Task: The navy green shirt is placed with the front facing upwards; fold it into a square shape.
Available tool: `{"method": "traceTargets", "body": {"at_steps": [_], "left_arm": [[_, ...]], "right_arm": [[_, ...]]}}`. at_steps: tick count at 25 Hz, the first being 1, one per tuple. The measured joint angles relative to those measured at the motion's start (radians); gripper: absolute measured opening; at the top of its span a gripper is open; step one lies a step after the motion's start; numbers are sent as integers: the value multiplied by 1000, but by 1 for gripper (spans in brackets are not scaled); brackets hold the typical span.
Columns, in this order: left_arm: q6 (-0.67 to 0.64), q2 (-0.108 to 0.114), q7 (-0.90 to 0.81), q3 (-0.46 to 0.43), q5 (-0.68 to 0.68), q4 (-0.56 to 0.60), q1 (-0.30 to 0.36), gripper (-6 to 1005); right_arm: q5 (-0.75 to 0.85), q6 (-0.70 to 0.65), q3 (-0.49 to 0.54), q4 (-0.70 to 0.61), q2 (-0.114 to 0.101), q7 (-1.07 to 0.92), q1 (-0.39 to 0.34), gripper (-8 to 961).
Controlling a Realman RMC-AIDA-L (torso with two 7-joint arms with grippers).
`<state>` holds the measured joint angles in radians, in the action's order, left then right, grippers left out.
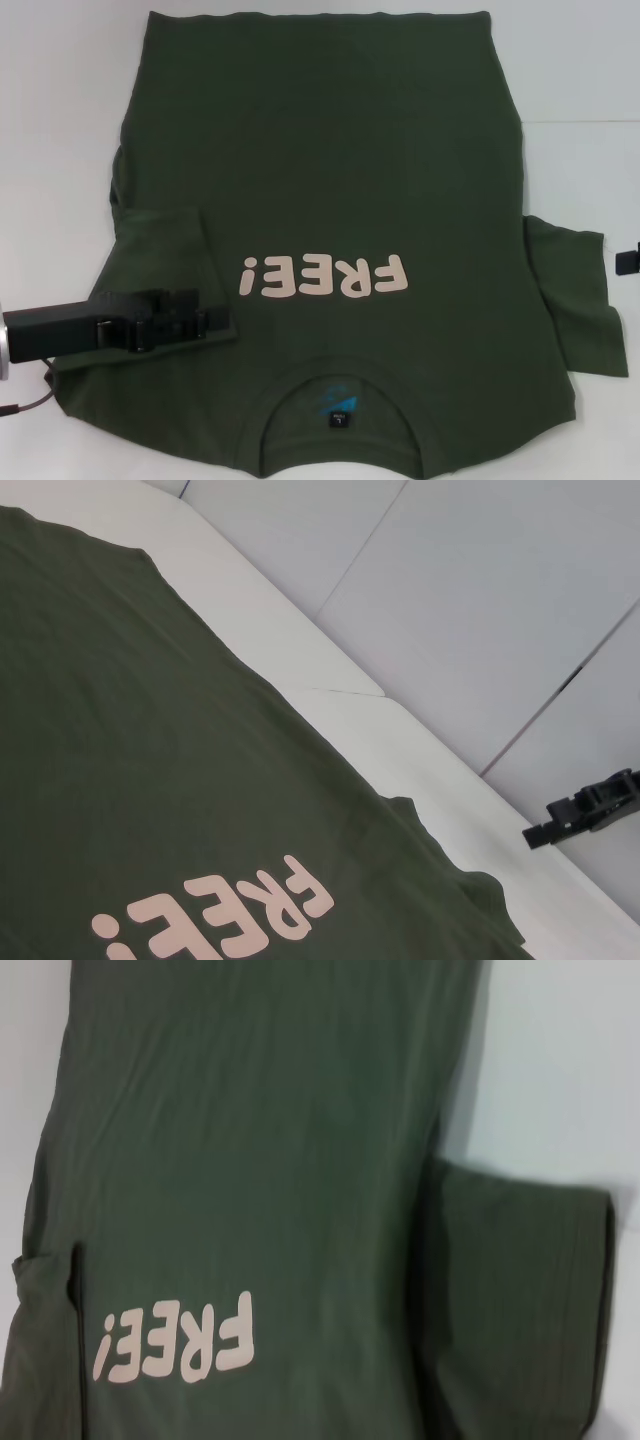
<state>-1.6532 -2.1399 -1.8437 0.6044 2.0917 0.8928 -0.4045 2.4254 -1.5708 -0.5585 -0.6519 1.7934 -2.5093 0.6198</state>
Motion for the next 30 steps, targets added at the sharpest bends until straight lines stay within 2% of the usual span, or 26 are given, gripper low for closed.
{"method": "traceTargets", "body": {"at_steps": [7,14,30], "left_arm": [[15,0,3,4,-1,0,-2,766],[28,0,5,5,-1,-2,-2,766],[39,0,5,3,-1,-6,-4,766]], "right_arm": [[3,24,-15,16,25,-8,-5,851],[76,64,-23,16,53,3,0,837],[82,129,-20,18,91,17,-2,807]]}}
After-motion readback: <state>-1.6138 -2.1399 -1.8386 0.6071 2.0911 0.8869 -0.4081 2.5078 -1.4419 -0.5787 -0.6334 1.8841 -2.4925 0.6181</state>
